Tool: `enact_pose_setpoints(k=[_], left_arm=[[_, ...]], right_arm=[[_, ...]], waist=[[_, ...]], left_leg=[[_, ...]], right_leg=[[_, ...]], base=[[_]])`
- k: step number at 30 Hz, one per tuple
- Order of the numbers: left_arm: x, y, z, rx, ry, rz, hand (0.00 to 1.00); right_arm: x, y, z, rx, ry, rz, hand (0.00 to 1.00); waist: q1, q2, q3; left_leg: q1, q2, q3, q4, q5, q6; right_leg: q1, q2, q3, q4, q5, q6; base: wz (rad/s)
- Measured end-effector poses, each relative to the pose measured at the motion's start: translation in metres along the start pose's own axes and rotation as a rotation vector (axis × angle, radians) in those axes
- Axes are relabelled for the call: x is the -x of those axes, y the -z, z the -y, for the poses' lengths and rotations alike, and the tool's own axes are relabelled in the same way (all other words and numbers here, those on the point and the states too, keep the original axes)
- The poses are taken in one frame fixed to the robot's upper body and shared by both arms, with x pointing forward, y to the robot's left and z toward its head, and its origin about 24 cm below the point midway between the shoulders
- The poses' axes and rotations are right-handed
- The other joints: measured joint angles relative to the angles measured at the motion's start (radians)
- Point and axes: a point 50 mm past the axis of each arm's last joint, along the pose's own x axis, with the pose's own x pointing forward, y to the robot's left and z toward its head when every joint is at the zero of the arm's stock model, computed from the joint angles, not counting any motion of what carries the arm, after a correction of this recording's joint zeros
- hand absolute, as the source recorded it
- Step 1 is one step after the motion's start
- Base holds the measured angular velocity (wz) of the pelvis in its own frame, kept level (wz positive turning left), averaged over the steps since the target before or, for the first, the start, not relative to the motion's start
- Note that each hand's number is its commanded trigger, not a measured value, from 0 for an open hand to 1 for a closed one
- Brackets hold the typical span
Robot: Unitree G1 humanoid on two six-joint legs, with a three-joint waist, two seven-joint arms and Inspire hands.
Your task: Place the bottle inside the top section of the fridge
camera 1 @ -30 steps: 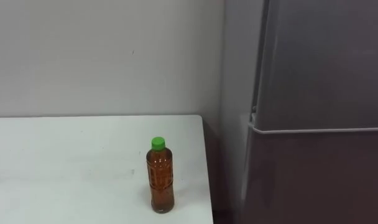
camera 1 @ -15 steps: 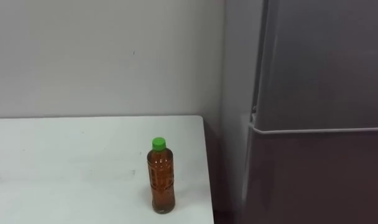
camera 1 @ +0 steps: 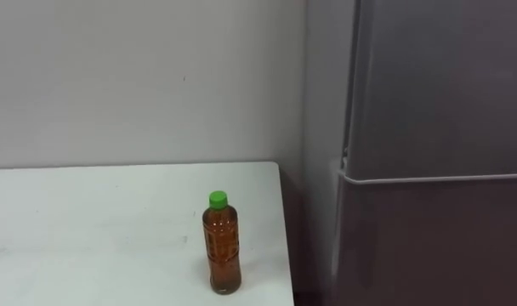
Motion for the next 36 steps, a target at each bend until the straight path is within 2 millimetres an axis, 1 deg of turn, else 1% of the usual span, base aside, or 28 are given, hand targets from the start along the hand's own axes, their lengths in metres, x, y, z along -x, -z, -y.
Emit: enact_pose_setpoints(k=[2, 3, 4, 5, 7, 8, 9, 10, 13, 15, 17, 19, 20, 22, 23, 25, 26, 28, 29, 30, 31, 32, 34, 35, 36], left_arm=[[-0.001, -0.012, 0.001, 0.050, -0.019, 0.041, 0.00], [-0.001, -0.023, 0.001, 0.090, -0.034, 0.080, 0.00], [-0.001, -0.034, 0.001, 0.140, -0.047, 0.126, 0.00], [0.000, -0.039, 0.001, 0.165, -0.050, 0.148, 0.00], [0.003, -0.058, 0.004, 0.258, -0.048, 0.222, 0.00], [0.004, -0.064, 0.005, 0.278, -0.046, 0.241, 0.00], [0.006, -0.075, 0.007, 0.318, -0.044, 0.279, 0.00], [0.008, -0.081, 0.008, 0.336, -0.044, 0.301, 0.00], [0.020, -0.111, 0.008, 0.423, -0.049, 0.441, 0.00], [0.026, -0.123, 0.008, 0.468, -0.049, 0.500, 0.00], [0.033, -0.136, 0.009, 0.501, -0.039, 0.553, 0.00], [0.045, -0.153, 0.008, 0.539, -0.024, 0.633, 0.00], [0.048, -0.157, 0.008, 0.551, -0.021, 0.653, 0.00], [0.062, -0.173, 0.006, 0.601, -0.007, 0.731, 0.00], [0.066, -0.178, 0.006, 0.615, -0.003, 0.753, 0.00], [0.083, -0.194, 0.003, 0.667, 0.022, 0.842, 0.00], [0.087, -0.198, 0.003, 0.676, 0.029, 0.860, 0.00], [0.107, -0.213, -0.002, 0.729, 0.067, 0.956, 0.00], [0.112, -0.217, -0.004, 0.743, 0.075, 0.984, 0.00], [0.122, -0.224, -0.007, 0.752, 0.083, 1.038, 0.00], [0.131, -0.230, -0.010, 0.735, 0.080, 1.098, 0.00], [0.135, -0.232, -0.011, 0.719, 0.075, 1.129, 0.00], [0.153, -0.242, -0.015, 0.672, 0.064, 1.248, 0.00], [0.158, -0.244, -0.016, 0.667, 0.065, 1.277, 0.00], [0.170, -0.249, -0.016, 0.670, 0.073, 1.334, 0.00]], right_arm=[[0.000, -0.001, 0.002, -0.009, 0.007, 0.008, 0.00], [0.000, -0.002, 0.004, -0.007, 0.013, 0.011, 0.00], [0.001, -0.002, 0.006, -0.006, 0.021, 0.018, 0.00], [0.001, -0.003, 0.007, -0.005, 0.023, 0.022, 0.00], [0.001, -0.006, 0.008, 0.007, 0.026, 0.037, 0.00], [0.001, -0.006, 0.008, 0.016, 0.026, 0.038, 0.00], [0.001, -0.007, 0.009, 0.032, 0.026, 0.042, 0.00], [0.001, -0.007, 0.009, 0.037, 0.026, 0.044, 0.00], [0.002, -0.011, 0.009, 0.060, 0.027, 0.067, 0.00], [0.002, -0.013, 0.009, 0.058, 0.028, 0.084, 0.00], [0.003, -0.014, 0.010, 0.062, 0.027, 0.102, 0.00], [0.003, -0.012, 0.011, 0.062, 0.027, 0.104, 0.00], [0.003, -0.013, 0.011, 0.064, 0.026, 0.104, 0.00], [0.003, -0.013, 0.010, 0.080, 0.024, 0.104, 0.00], [0.003, -0.014, 0.009, 0.082, 0.022, 0.105, 0.00], [0.003, -0.013, 0.009, 0.078, 0.020, 0.103, 0.00], [0.003, -0.012, 0.009, 0.077, 0.021, 0.102, 0.00], [0.003, -0.010, 0.008, 0.074, 0.024, 0.097, 0.00], [0.003, -0.009, 0.007, 0.074, 0.024, 0.095, 0.00], [0.002, -0.008, 0.005, 0.071, 0.023, 0.093, 0.00], [0.003, -0.006, 0.006, 0.068, 0.024, 0.090, 0.00], [0.003, -0.006, 0.006, 0.068, 0.023, 0.092, 0.00], [0.003, -0.005, 0.007, 0.062, 0.026, 0.090, 0.00], [0.003, -0.005, 0.007, 0.062, 0.026, 0.090, 0.00], [0.003, -0.006, 0.006, 0.065, 0.025, 0.091, 0.00]], waist=[[0.001, 0.007, -0.0018], [0.001, 0.008, -0.0005], [0.003, 0.011, -0.0011], [0.004, 0.014, -0.0011], [0.003, 0.022, -0.0008], [0.002, 0.023, -0.0009], [0.000, 0.023, -0.0008], [0.002, 0.023, -0.0003], [0.003, 0.020, -0.0017], [0.009, 0.021, -0.0023], [0.023, 0.020, -0.0069], [0.029, 0.021, -0.0061], [0.030, 0.021, -0.0060], [0.031, 0.024, -0.0045], [0.031, 0.023, -0.0042], [0.030, 0.021, -0.0031], [0.029, 0.024, -0.0029], [0.027, 0.022, -0.0031], [0.027, 0.020, -0.0030], [0.027, 0.018, -0.0020], [0.026, 0.020, -0.0022], [0.026, 0.020, -0.0021], [0.021, 0.021, -0.0021], [0.021, 0.022, -0.0022], [0.017, 0.024, -0.0024]], left_leg=[[-0.002, 0.000, -0.002, 0.001, 0.000, 0.000], [-0.001, 0.000, -0.003, 0.000, 0.000, 0.000], [0.002, 0.000, -0.002, -0.002, 0.000, 0.000], [0.002, 0.000, -0.001, -0.002, 0.000, 0.000], [0.003, 0.000, 0.005, -0.003, 0.000, 0.000], [0.004, 0.000, 0.006, -0.004, 0.000, 0.000], [0.003, 0.000, 0.006, -0.004, 0.000, 0.000], [0.002, 0.000, 0.006, -0.004, 0.000, 0.000], [0.000, 0.000, 0.007, -0.007, 0.000, 0.000], [-0.003, 0.000, 0.013, -0.007, -0.001, 0.000], [-0.004, 0.001, 0.014, -0.007, -0.001, 0.000], [-0.001, 0.001, 0.014, -0.007, -0.001, 0.000], [-0.001, 0.001, 0.014, -0.006, -0.001, 0.000], [-0.001, 0.000, 0.013, -0.004, -0.001, 0.000], [-0.003, 0.000, 0.011, -0.003, -0.001, 0.000], [-0.001, 0.000, 0.008, -0.003, -0.002, 0.001], [0.000, 0.000, 0.007, -0.003, -0.002, 0.002], [0.001, -0.001, 0.003, -0.003, -0.002, 0.002], [0.001, -0.001, 0.003, -0.002, -0.002, 0.002], [0.001, -0.001, 0.003, -0.002, -0.002, 0.002], [0.001, -0.001, 0.003, -0.002, -0.003, 0.003], [0.000, -0.001, 0.003, -0.002, -0.003, 0.003], [-0.004, -0.002, 0.001, -0.001, -0.003, 0.003], [-0.007, -0.002, 0.000, 0.001, -0.004, 0.004], [-0.017, -0.002, -0.006, 0.011, -0.008, 0.004]], right_leg=[[-0.001, 0.000, -0.001, 0.000, 0.000, 0.000], [-0.001, 0.000, -0.001, 0.001, -0.001, 0.001], [0.000, 0.000, 0.000, 0.001, -0.001, 0.001], [0.000, 0.000, 0.001, 0.001, -0.001, 0.001], [-0.001, 0.000, 0.006, 0.002, -0.001, 0.001], [-0.001, 0.000, 0.006, 0.002, -0.001, 0.001], [-0.003, 0.000, 0.006, 0.002, -0.001, 0.001], [-0.003, 0.000, 0.006, 0.002, -0.001, 0.001], [-0.008, 0.001, 0.010, 0.001, -0.001, 0.001], [-0.014, 0.002, 0.018, 0.002, -0.002, 0.001], [-0.019, 0.002, 0.025, 0.011, -0.001, 0.001], [-0.017, 0.002, 0.026, 0.014, -0.001, 0.001], [-0.017, 0.002, 0.025, 0.014, -0.001, 0.001], [-0.017, 0.001, 0.026, 0.014, -0.001, 0.001], [-0.017, 0.001, 0.026, 0.014, -0.001, 0.001], [-0.017, 0.001, 0.027, 0.014, -0.003, 0.002], [-0.017, 0.001, 0.027, 0.014, -0.003, 0.003], [-0.017, 0.000, 0.027, 0.015, -0.003, 0.003], [-0.017, 0.000, 0.027, 0.016, -0.003, 0.003], [-0.017, 0.000, 0.028, 0.015, -0.003, 0.003], [-0.017, 0.000, 0.028, 0.015, -0.003, 0.003], [-0.017, 0.000, 0.028, 0.014, -0.003, 0.003], [-0.019, 0.000, 0.024, 0.014, -0.003, 0.003], [-0.020, 0.000, 0.023, 0.014, -0.003, 0.003], [-0.022, 0.000, 0.018, 0.014, -0.003, 0.003]], base=[[0.00], [0.00], [0.00], [-0.04], [-0.04], [0.00], [0.00], [0.00], [-0.03], [-0.11], [-0.11], [0.00], [0.00], [0.00], [0.00], [0.00], [0.00], [0.00], [0.00], [0.00], [0.00], [0.00], [0.04], [0.09], [0.14]])
